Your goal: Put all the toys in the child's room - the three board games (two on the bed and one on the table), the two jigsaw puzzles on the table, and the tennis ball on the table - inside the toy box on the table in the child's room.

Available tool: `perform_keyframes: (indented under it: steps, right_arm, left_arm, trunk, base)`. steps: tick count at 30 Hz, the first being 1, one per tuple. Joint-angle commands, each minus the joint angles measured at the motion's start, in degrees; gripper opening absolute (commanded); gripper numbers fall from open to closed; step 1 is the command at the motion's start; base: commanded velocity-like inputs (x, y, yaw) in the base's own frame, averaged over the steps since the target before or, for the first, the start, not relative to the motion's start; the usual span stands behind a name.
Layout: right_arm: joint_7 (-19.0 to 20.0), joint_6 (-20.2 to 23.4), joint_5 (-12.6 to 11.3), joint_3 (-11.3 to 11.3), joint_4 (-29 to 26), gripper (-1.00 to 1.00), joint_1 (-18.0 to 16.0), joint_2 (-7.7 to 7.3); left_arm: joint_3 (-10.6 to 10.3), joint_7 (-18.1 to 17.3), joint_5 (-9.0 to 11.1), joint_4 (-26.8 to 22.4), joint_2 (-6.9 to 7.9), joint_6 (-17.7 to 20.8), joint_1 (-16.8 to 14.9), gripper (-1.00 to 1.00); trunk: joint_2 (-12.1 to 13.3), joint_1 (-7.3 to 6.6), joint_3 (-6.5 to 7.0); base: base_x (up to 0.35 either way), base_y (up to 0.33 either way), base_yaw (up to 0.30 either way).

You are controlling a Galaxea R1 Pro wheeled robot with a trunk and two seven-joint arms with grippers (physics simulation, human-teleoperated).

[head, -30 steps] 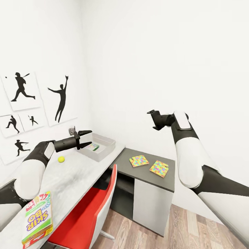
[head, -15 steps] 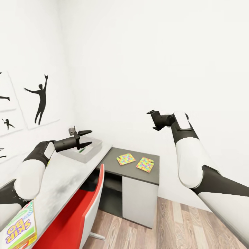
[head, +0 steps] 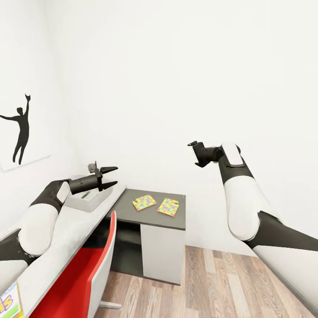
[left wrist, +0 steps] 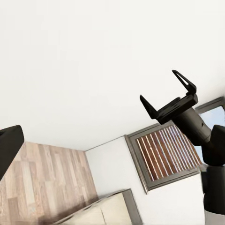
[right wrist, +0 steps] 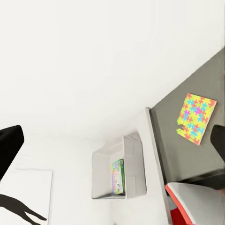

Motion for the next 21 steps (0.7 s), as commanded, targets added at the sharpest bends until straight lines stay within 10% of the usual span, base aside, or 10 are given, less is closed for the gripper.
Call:
perform_keyframes:
  steps: [1,21]
  right_arm:
    - [-0.5,0.0,-0.6,-0.2,-0.1,1.0,0.0,0.05]
    - [0.2,1.8,-0.5,-0.2,0.0,1.0,0.8,-3.14]
  left_arm:
    - [0.4,-0.4,-0.6,0.0,-0.03,0.4,0.0,1.0]
    - [0.1,0.6,-1.1,0.0,-0.56,-0.2,0.2,1.0]
  trunk:
    - [0.0,0.02,-0.03]
    - [0.0,0.02,-0.03]
  base:
    - [-0.062,0.0,-0.278]
    - [-0.007,0.0,-0.278]
